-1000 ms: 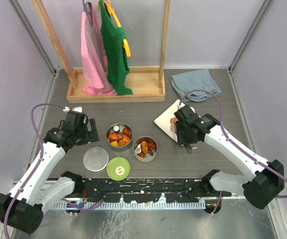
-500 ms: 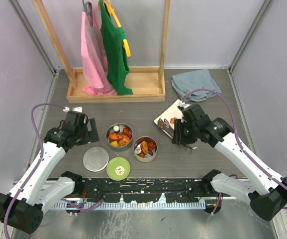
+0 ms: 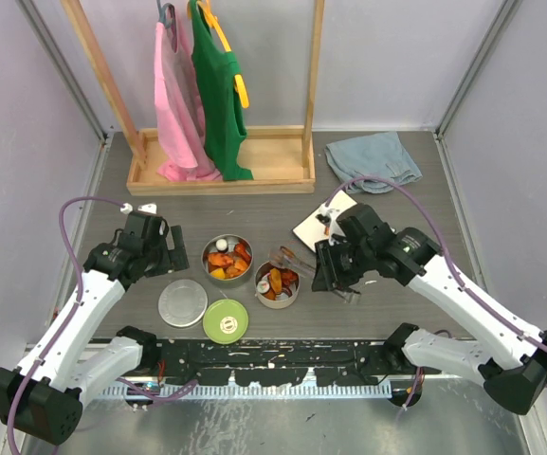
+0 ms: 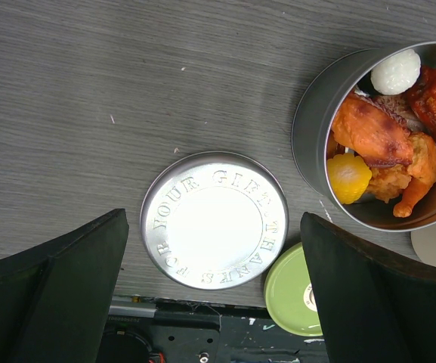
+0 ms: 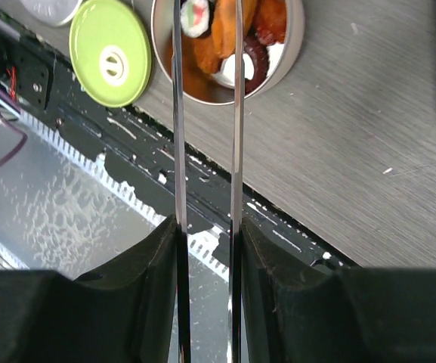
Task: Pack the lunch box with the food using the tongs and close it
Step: Place the fake food in the packing box.
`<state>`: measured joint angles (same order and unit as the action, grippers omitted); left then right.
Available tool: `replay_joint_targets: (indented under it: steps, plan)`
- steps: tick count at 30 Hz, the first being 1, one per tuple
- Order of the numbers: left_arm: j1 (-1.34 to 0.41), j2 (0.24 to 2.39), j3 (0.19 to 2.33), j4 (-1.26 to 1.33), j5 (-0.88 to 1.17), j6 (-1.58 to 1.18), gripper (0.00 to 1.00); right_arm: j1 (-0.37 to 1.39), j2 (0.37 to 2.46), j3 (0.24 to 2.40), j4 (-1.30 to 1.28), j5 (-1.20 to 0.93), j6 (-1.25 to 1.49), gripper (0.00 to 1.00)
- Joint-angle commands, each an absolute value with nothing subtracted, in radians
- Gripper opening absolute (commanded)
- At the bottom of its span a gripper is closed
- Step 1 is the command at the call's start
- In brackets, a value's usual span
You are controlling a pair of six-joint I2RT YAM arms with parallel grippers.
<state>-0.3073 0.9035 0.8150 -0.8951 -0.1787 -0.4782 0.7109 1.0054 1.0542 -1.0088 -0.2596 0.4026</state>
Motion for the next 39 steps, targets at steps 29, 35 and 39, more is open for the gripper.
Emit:
replay_joint_targets:
  steps: [29,35,39]
  plan:
    - [-0.304,0.898,0.833,-0.881,-0.180,-0.468,0.98,0.899,1.154,1.114,-0.949,-0.166,0.421,0.33]
    - [-0.304,0.899,0.832,-0.881,-0.180,-0.468,0.98,0.899,1.114,1.122,-0.961,-0.159,0.414,0.33]
    - [-0.305,0.900,0.833,-0.881,-0.181,-0.468,0.98,0.899,1.113,1.116,-0.964,-0.161,0.415,0.33]
